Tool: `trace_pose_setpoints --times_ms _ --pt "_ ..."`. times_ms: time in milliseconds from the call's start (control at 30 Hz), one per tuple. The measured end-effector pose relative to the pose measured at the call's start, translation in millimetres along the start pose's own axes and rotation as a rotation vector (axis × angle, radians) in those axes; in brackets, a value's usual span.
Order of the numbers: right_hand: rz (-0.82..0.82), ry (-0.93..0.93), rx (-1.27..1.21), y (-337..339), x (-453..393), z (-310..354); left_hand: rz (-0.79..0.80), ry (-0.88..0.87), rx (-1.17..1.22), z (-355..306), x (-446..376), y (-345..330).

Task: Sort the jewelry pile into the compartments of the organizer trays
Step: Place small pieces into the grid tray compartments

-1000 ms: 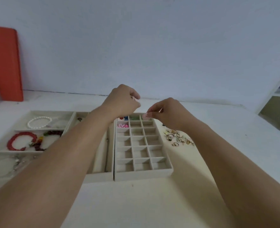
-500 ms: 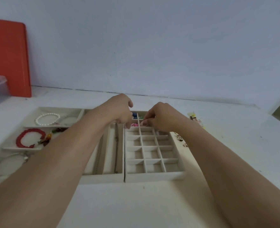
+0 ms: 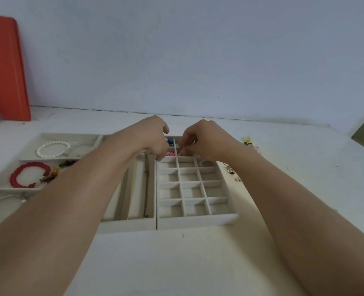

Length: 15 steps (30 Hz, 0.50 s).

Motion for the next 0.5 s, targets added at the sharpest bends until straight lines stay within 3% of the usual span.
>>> trace_pose_setpoints --times_ms 500 --pt "0.083 0.056 0.137 -0.6 2.4 2.1 -0.016 0.001 0.018 3.1 0.4 3.2"
Point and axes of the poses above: each hand's wrist, its own x-axis away from the middle knuckle, its own y-axis out of the back of the hand, z = x × y, the point moved 5 cm from there along -x, towards the middle knuckle, and after that the axes turned 15 degrees about -z, right-handed, at the moved point
